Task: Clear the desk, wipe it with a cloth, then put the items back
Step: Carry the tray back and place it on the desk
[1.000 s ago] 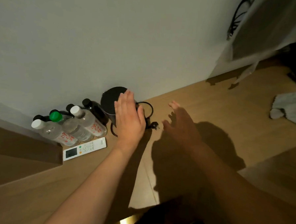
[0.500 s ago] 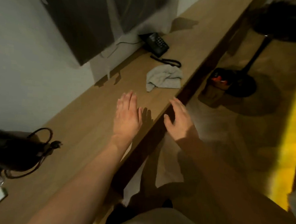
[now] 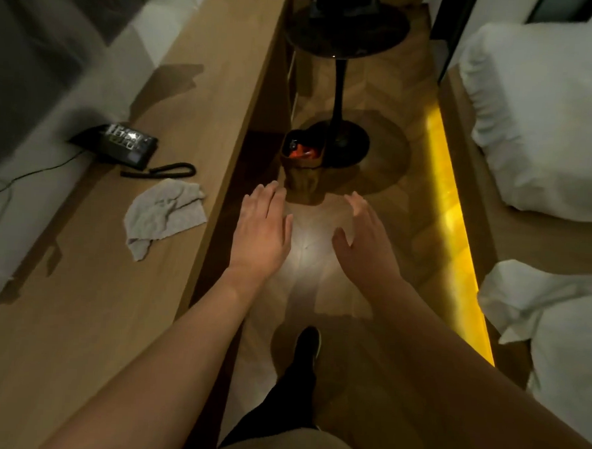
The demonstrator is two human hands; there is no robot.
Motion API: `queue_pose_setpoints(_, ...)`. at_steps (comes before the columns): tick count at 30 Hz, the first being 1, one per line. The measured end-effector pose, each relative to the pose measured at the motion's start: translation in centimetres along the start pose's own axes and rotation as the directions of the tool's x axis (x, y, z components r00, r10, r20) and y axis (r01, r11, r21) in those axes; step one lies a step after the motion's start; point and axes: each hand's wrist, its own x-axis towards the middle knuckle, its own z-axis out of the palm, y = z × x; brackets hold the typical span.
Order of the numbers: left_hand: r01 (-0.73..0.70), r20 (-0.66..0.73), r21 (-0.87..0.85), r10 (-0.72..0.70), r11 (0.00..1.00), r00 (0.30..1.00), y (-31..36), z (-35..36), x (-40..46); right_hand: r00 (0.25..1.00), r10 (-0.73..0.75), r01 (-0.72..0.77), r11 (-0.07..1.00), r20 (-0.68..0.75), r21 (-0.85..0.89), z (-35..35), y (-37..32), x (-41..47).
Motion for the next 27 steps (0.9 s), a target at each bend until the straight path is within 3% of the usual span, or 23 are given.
queue_pose_setpoints(11, -0.017, 0.065, -0.091, 0.023, 0.996, 0.998, -1.1, 6.7, 21.5, 0.997, 0.079, -0.079, 0.996, -0.019, -0.029, -2.3, 2.5, 20.5)
queue_pose_setpoints(20, -0.140, 0.061, -0.082, 0.145, 0.987, 0.987, 4.4, 13.5, 36.4, 0.984, 0.155, -0.156, 0.988, -0.088, -0.005, -6.6, 9.4, 33.6)
queue_pose_setpoints(27, -0.117, 0.049, -0.115, 0.124, 0.986, 0.991, 9.2, 16.6, 48.3, 0.990, 0.106, -0.108, 0.994, -0.098, -0.019, -11.2, 15.0, 45.2)
